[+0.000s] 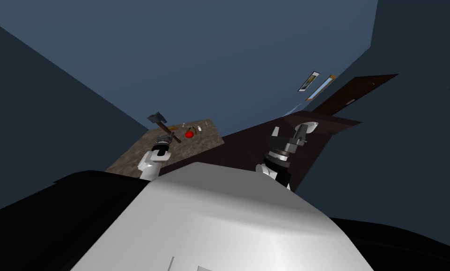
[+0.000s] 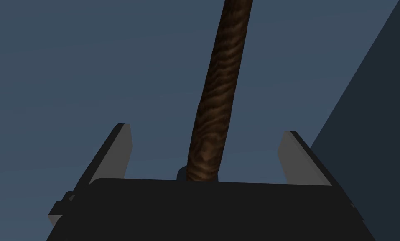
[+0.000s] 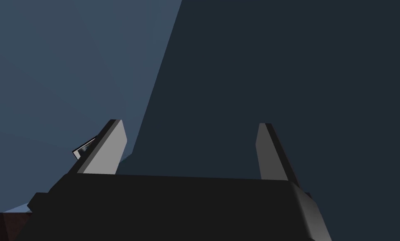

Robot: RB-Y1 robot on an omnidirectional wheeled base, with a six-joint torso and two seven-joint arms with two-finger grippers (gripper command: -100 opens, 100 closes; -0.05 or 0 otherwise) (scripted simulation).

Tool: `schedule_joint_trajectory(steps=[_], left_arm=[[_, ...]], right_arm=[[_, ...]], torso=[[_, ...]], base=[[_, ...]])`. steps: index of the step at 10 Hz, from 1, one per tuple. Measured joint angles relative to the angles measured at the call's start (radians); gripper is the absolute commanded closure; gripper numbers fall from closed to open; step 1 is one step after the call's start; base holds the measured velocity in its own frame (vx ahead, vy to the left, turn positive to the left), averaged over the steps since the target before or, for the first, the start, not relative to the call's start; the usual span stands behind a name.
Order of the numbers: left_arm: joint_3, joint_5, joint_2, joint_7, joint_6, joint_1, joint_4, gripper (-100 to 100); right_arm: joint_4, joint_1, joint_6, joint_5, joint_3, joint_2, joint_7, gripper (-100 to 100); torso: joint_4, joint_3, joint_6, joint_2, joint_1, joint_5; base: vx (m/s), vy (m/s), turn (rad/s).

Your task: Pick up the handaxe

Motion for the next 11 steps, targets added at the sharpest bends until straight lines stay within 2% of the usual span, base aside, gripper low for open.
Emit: schedule_joint_trajectory(steps=[1,2,3,7,8,9,10,11], left_arm=[[-0.003,-0.011,0.008,0.0,-0.003,-0.002,0.013,-100],[-0.003,-0.012,0.009,0.001,-0.004,-0.002,0.015,0],[-0.003,-0.012,0.009,0.001,-0.004,-0.003,0.015,-100],[-0.076,0.048,0.053,-0.059,-0.068,-0.124,0.149,-100],[-0.083,0.054,0.06,-0.06,-0.069,-0.129,0.172,-100],[-0.108,0.078,0.084,-0.065,-0.078,-0.149,0.191,-100],[-0.12,0.086,0.088,-0.081,-0.094,-0.187,0.227,-100],[-0.121,0.087,0.086,-0.092,-0.106,-0.204,0.265,-100]], right_arm=[[0.0,0.0,0.0,0.0,0.0,0.0,0.0,0],[0.0,0.0,0.0,0.0,0.0,0.0,0.0,0],[0.0,0.0,0.0,0.0,0.0,0.0,0.0,0],[0.0,0.0,0.0,0.0,0.0,0.0,0.0,0],[0.0,0.0,0.0,0.0,0.0,0.0,0.0,0],[0.0,0.0,0.0,0.0,0.0,0.0,0.0,0],[0.0,0.0,0.0,0.0,0.0,0.0,0.0,0],[0.0,0.0,0.0,0.0,0.0,0.0,0.0,0]], torso=[[-0.001,-0.001,0.0,-0.002,0.0,0.0],[0.0,0.0,0.0,0.001,-0.005,-0.001],[0.001,0.002,-0.001,0.004,-0.008,-0.001],[0.001,0.003,0.0,0.006,-0.012,-0.003],[0.001,0.003,-0.001,0.006,-0.011,-0.002],[0.001,0.003,-0.001,0.006,-0.011,-0.002],[0.001,0.003,0.0,0.006,-0.012,-0.002],[0.001,0.003,0.0,0.006,-0.011,-0.002]], base=[[0.062,0.061,-0.015],[0.01,0.012,-0.001],[0.006,-0.014,0.134],[-0.002,-0.03,0.071],[-0.003,-0.019,0.142],[-0.001,-0.024,0.081],[0.0,-0.013,-0.02],[-0.002,-0.017,0.133]])
